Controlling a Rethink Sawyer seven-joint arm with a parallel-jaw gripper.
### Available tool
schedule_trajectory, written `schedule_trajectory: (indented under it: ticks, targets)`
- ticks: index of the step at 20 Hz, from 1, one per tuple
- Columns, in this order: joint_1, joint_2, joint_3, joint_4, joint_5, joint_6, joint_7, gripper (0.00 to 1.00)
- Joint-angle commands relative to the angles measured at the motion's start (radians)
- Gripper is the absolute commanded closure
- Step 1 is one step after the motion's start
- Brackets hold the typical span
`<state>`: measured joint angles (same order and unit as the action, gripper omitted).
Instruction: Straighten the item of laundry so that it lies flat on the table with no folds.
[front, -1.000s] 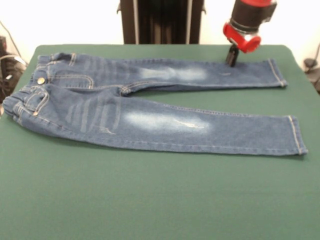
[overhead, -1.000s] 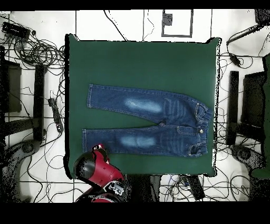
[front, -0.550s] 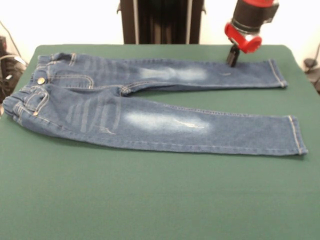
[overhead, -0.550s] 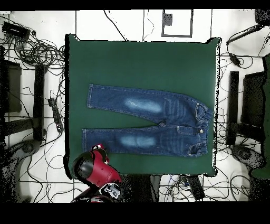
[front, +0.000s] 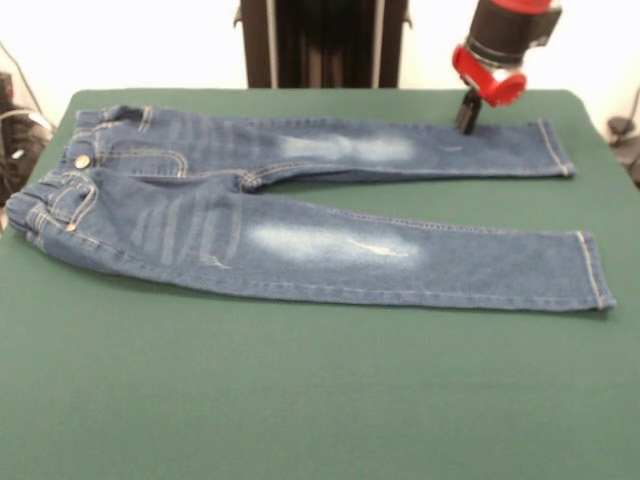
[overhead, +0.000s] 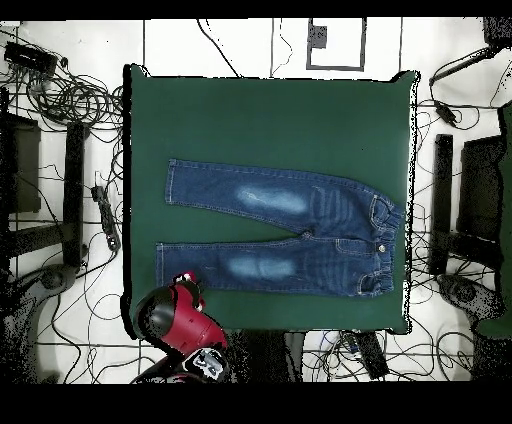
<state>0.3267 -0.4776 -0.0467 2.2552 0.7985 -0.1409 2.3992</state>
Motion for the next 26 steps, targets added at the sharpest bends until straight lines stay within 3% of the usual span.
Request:
schedule_trajectory:
  ticks: [1,3,8,13,16,23,26]
  targets:
    - [0.057,0.009,0.068,-0.109,0.059,0.124,0.188,1.00]
    - [0.003,-0.011,0.055,-0.100,-0.008,0.103,0.131,1.00]
    - [0.034,-0.037,-0.093,-0.150,-0.057,0.186,0.024,1.00]
    - [-0.024,-0.042,-0.069,-0.168,-0.134,0.166,0.027,1.00]
    - [-0.062,0.002,-0.050,-0.206,-0.181,0.131,0.018,1.00]
    - [0.032,0.022,-0.212,-0.365,-0.204,0.381,0.038,1.00]
    - [0.023,0.022,-0.209,-0.408,-0.229,0.441,0.063,1.00]
